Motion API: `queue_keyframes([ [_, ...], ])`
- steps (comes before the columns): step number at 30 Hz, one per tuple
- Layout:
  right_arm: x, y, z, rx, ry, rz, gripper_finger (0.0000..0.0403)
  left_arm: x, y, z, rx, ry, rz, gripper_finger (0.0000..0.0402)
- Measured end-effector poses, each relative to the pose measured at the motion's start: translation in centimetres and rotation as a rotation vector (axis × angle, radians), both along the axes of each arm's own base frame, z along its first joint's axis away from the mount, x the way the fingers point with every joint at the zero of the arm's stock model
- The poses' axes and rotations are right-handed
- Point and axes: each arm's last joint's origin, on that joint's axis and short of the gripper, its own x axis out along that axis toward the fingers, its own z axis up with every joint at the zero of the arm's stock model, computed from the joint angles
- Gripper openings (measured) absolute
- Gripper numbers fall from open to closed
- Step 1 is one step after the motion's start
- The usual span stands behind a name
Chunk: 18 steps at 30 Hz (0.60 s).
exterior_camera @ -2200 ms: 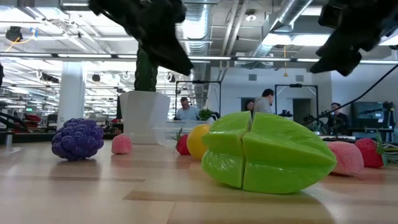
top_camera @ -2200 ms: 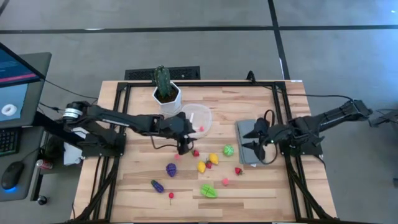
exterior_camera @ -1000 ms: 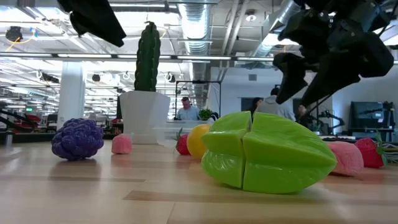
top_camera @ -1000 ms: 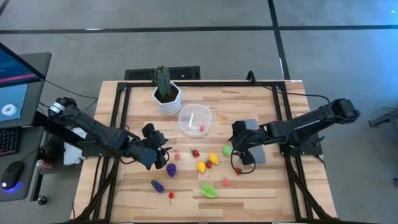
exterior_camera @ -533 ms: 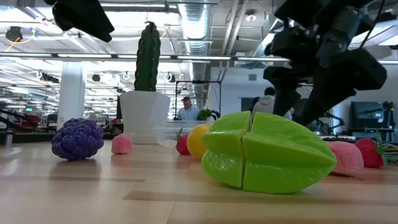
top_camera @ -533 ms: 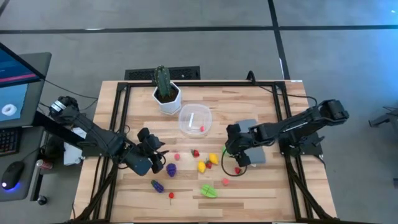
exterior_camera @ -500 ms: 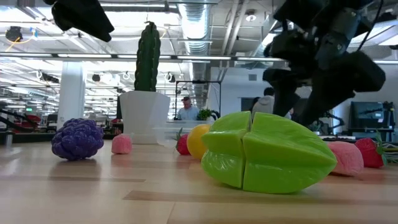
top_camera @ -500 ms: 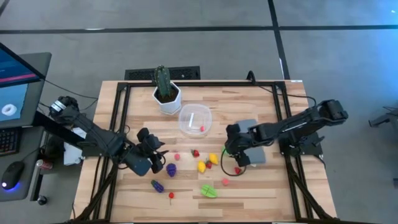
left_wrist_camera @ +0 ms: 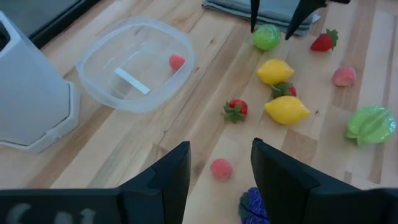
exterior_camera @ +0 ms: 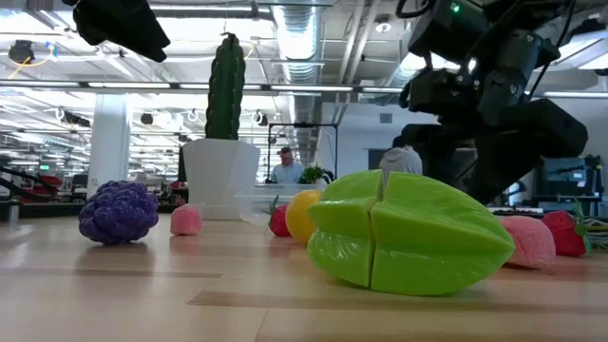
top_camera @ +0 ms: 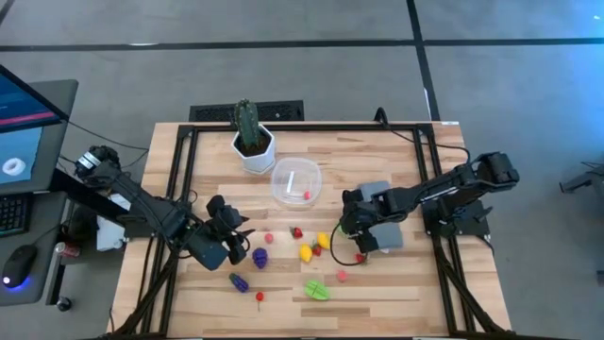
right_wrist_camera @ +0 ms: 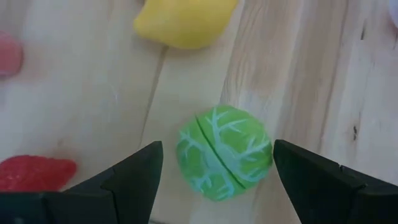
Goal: Pick and placing Produce into tupperware
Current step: Put the cabbage into the transparent bin
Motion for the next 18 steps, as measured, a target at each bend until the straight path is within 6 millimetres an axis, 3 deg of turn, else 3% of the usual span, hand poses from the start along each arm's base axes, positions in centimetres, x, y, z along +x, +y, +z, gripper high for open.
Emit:
queue_keyframes([
  [6, 0.2, 0.0, 0.0, 0.007, -0.018, 0.0, 0.0331, 0.0, 0.0, 0.0, 0.014, -0.007, 0.009, 0.016],
  [18, 0.7, -0.2, -2.2, 0.042, 0.068, -0.076, 0.0331, -0.1, -0.1, 0.0, 0.017, -0.002, 0.002, 0.016],
])
